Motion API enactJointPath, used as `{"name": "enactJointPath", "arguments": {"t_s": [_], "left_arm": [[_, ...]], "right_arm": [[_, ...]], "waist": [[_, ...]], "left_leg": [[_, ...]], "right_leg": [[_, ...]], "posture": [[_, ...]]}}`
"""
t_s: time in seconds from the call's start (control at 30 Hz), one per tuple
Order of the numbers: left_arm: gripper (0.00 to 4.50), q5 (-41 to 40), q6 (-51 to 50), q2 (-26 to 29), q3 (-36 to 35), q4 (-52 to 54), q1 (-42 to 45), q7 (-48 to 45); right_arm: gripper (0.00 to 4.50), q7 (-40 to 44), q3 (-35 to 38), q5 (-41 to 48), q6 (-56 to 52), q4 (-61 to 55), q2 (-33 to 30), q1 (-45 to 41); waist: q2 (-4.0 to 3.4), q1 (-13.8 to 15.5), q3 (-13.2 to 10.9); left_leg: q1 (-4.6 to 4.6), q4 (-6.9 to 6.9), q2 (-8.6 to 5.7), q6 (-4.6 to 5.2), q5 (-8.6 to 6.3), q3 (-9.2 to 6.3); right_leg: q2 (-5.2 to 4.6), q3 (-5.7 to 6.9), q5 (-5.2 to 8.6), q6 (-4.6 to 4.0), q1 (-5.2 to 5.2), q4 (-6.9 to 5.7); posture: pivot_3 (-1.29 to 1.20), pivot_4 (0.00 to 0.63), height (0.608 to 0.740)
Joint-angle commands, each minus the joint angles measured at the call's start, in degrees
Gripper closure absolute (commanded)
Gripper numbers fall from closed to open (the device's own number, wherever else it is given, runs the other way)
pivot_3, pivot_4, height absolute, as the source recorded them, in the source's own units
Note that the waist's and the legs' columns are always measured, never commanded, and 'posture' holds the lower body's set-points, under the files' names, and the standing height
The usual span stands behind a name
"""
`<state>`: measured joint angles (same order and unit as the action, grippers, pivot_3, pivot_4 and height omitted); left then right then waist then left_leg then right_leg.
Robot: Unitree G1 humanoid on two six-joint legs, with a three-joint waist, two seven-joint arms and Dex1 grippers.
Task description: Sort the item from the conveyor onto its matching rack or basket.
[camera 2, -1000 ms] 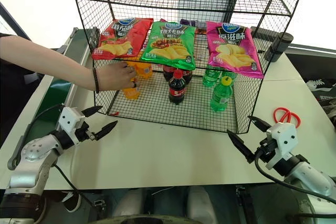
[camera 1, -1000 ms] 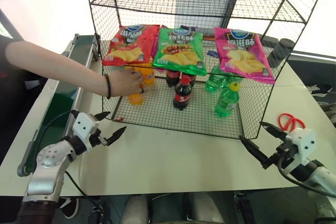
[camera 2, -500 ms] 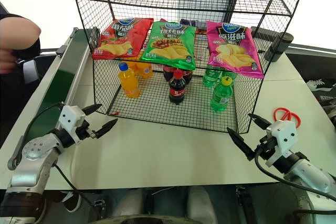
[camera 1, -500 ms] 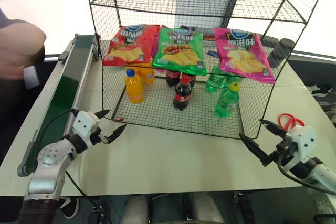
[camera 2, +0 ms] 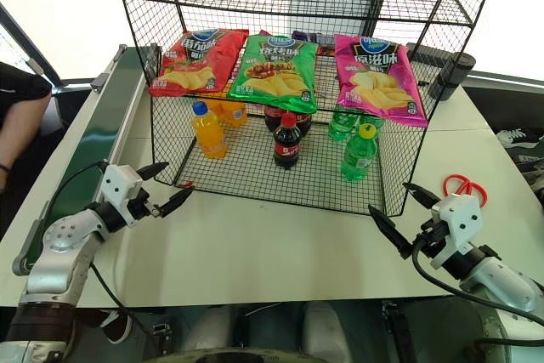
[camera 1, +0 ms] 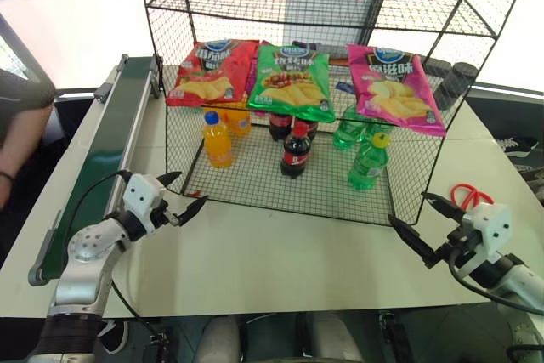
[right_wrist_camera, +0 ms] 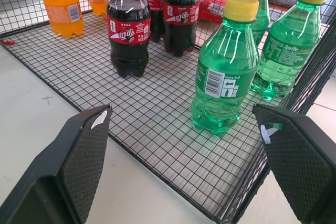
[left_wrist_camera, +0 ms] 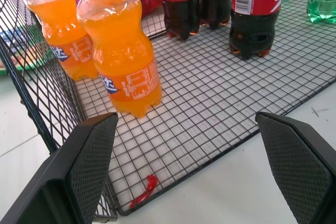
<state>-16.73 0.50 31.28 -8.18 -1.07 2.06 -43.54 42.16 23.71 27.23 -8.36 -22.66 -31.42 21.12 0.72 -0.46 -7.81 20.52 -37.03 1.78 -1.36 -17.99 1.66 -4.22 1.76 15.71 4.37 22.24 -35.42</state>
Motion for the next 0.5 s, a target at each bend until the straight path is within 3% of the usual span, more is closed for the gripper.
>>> {"name": "enactJointPath", "arguments": {"t_s": [0.03, 0.5], "left_arm": [[0.00, 0.02, 1.20, -0.15, -0.45, 0.65, 0.50, 0.12], [0.00, 0.40, 2.11, -0.72, -0.86, 0.55, -0.08, 0.88]], "right_arm": [[0.04, 0.06, 1.56, 0.45, 0.70, -0.74, -0.78, -0.50], [0.04, -0.18, 0.55, 0.22, 0.50, -0.16, -0.97, -2.01]], "waist": [[0.00, -0.01, 0.00], [0.00, 0.02, 0.00]], "left_leg": [[0.00, 0.00, 0.00, 0.00, 0.00, 0.00], [-0.01, -0.01, -0.01, 0.00, 0.00, 0.01]], "right_leg": [[0.00, 0.00, 0.00, 0.00, 0.00, 0.00], [0.02, 0.00, -0.01, 0.01, -0.01, -0.01]], "posture": [[0.00, 0.150, 0.740], [0.00, 0.150, 0.740]]}}
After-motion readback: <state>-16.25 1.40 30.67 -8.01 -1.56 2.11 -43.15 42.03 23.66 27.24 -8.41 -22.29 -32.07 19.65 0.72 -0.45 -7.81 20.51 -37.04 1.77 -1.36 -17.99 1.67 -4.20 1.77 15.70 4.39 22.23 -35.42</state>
